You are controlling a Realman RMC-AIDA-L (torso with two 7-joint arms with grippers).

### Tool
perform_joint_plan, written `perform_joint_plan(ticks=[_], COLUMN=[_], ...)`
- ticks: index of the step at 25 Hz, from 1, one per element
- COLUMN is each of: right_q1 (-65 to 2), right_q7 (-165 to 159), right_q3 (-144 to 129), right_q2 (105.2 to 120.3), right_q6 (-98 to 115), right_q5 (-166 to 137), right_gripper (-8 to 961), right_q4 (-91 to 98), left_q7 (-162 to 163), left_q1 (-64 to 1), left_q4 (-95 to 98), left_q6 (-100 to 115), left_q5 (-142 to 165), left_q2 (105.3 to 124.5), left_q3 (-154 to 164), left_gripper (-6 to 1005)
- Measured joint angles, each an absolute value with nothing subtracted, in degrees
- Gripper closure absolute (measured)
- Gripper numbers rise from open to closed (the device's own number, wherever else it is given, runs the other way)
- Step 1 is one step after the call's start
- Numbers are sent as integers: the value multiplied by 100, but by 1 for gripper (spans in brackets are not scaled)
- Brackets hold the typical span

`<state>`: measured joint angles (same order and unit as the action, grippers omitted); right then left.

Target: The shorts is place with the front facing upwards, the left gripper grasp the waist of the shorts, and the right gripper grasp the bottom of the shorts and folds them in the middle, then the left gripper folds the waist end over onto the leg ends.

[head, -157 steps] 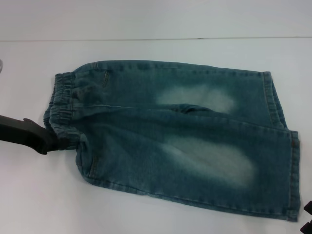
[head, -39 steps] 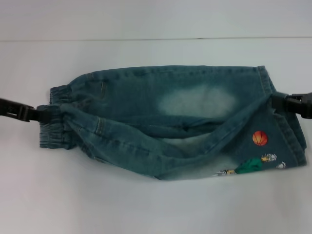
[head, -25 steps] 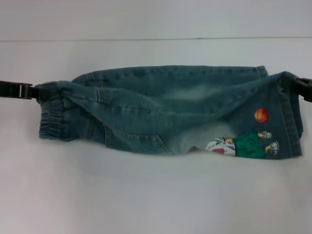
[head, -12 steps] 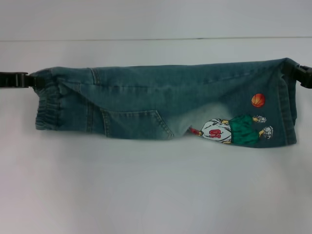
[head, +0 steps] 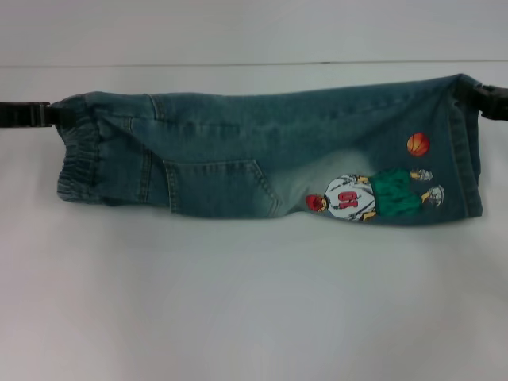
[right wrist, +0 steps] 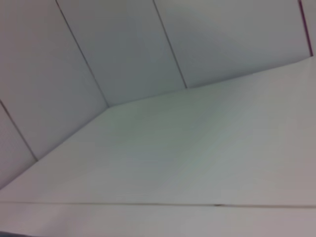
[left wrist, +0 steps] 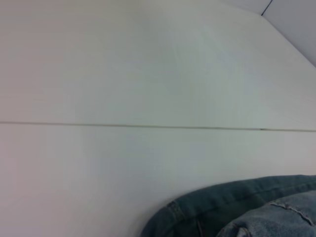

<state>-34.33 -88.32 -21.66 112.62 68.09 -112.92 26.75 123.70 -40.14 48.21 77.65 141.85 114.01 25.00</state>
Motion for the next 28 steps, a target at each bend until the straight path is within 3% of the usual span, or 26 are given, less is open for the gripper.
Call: perform_joint_plan(ticks=[9,20,28], right_q1=[-3723,-4001,-4083], right_q7=[-8976,-9341,-9355], right_q3=[-2324,-3221,-3570], right_q2=[11277,11437,11566], right_q6=[6285,5182,4639], right_q5=[-11278,-11292,-11301], right_gripper=[917,917,916], right_q4=[2723,2693,2684], left_q7=[12348,12278,12273], left_q1=[-4007,-4009,-4069], left_q4=[4647,4563,4325], left_q6=[7398,6623,6127], left_q5=[14179,14143,14135], left_q2=[11429,11645,11669], left_q3=[2588,2872,3196], left_gripper=[952,952,951])
